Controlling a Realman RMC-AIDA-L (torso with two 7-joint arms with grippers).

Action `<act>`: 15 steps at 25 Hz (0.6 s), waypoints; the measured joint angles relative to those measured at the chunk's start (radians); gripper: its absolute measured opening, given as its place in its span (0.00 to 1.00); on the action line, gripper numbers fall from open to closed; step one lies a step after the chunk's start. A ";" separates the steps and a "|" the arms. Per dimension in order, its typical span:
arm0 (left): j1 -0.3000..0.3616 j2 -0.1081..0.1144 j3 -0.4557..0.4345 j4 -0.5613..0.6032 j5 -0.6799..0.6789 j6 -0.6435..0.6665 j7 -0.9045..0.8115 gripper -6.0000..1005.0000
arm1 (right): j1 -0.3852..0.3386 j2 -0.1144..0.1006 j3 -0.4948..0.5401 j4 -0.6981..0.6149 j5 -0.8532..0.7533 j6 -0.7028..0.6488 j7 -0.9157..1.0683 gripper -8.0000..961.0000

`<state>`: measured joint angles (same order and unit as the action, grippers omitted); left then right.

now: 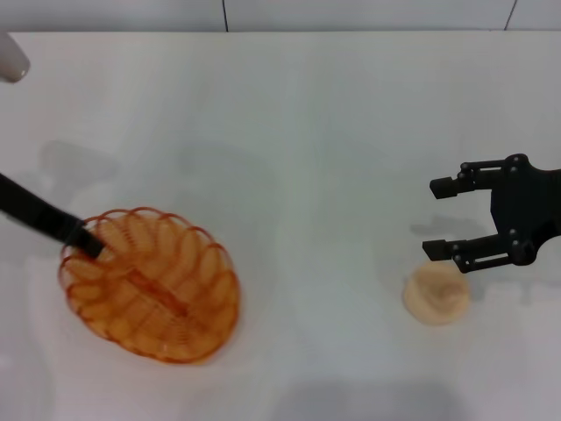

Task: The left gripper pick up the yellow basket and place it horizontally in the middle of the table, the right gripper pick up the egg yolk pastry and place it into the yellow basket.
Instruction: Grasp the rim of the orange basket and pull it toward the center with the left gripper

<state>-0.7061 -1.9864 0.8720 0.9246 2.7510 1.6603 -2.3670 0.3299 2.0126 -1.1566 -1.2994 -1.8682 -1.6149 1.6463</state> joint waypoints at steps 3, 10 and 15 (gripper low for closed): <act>-0.003 0.013 -0.004 0.012 -0.104 0.040 -0.007 0.12 | 0.000 0.000 0.000 0.000 0.000 0.005 -0.003 0.82; -0.053 0.024 -0.007 0.022 -0.193 0.065 -0.137 0.11 | 0.002 0.000 0.025 0.013 0.004 0.017 -0.004 0.82; -0.074 0.019 -0.011 0.008 -0.208 0.032 -0.264 0.10 | 0.002 0.000 0.036 0.015 0.010 0.028 -0.007 0.82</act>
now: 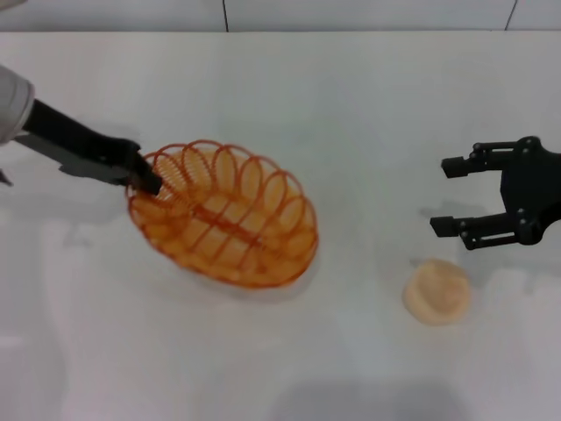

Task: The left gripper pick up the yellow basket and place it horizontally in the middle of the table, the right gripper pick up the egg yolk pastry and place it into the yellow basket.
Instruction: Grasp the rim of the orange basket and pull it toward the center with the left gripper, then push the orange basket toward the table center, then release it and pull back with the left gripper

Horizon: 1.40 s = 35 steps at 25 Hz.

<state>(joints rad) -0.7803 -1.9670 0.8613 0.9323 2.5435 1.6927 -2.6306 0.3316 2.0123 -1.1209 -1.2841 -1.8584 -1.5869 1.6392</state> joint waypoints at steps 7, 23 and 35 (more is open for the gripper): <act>-0.006 -0.027 -0.007 -0.048 -0.026 -0.081 -0.134 0.10 | 0.002 -0.001 0.033 0.030 0.008 0.004 -0.036 0.82; 0.006 -0.074 -0.006 -0.196 -0.096 -0.312 -0.250 0.10 | 0.005 -0.004 0.046 0.010 0.024 -0.040 -0.051 0.81; -0.016 -0.096 0.001 -0.236 -0.091 -0.367 -0.266 0.12 | 0.007 -0.003 0.045 -0.002 0.028 -0.057 -0.052 0.81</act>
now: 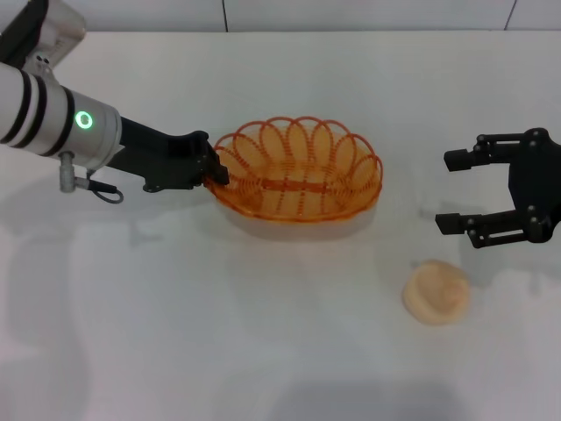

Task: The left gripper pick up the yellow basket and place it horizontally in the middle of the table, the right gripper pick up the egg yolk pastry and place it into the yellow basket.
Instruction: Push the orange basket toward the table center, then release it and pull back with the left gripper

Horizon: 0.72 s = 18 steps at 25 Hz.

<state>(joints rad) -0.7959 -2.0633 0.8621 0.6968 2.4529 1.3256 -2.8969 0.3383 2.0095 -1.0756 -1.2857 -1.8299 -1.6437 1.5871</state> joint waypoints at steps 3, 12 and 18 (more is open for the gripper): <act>-0.003 0.000 0.000 -0.027 0.000 -0.017 0.002 0.13 | -0.003 0.000 0.000 0.000 0.000 0.000 -0.003 0.81; -0.005 0.000 0.002 -0.039 0.000 -0.027 0.007 0.14 | -0.007 0.000 0.000 0.000 0.001 0.000 -0.010 0.81; -0.002 -0.001 0.002 -0.040 -0.007 -0.024 0.014 0.15 | -0.008 0.000 0.000 0.004 0.003 -0.001 -0.010 0.81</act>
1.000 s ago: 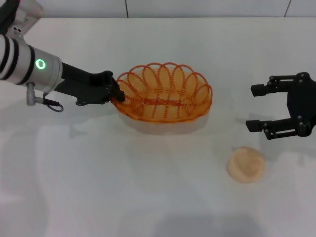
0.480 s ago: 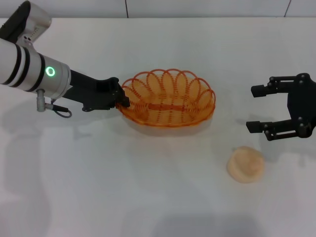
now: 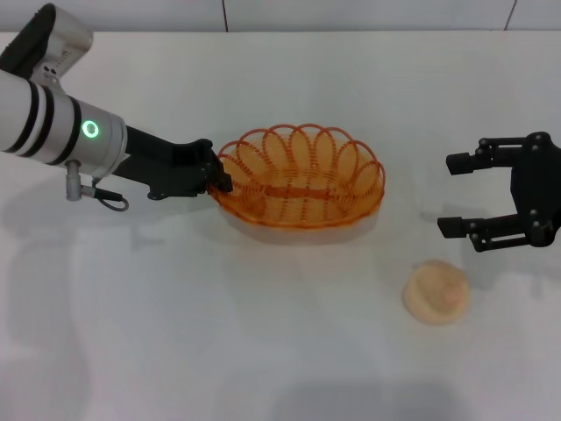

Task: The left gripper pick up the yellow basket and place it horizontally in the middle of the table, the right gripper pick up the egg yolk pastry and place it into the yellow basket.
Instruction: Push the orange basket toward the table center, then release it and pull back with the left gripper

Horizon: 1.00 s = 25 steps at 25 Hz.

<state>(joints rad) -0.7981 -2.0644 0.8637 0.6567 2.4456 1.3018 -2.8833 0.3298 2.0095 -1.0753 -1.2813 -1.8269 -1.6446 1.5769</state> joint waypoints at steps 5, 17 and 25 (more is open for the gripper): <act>0.002 -0.005 0.000 0.000 -0.001 0.002 0.012 0.16 | 0.000 0.000 0.000 0.005 0.000 0.000 0.000 0.81; 0.021 -0.007 -0.006 0.000 -0.037 -0.001 0.013 0.28 | -0.002 0.000 0.000 0.004 0.000 -0.007 -0.001 0.81; 0.042 0.007 -0.008 0.010 -0.078 0.014 0.054 0.63 | -0.012 0.000 0.012 -0.001 0.001 -0.012 -0.002 0.81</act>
<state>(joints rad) -0.7556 -2.0576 0.8554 0.6669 2.3672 1.3162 -2.8289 0.3173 2.0095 -1.0631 -1.2820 -1.8255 -1.6563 1.5752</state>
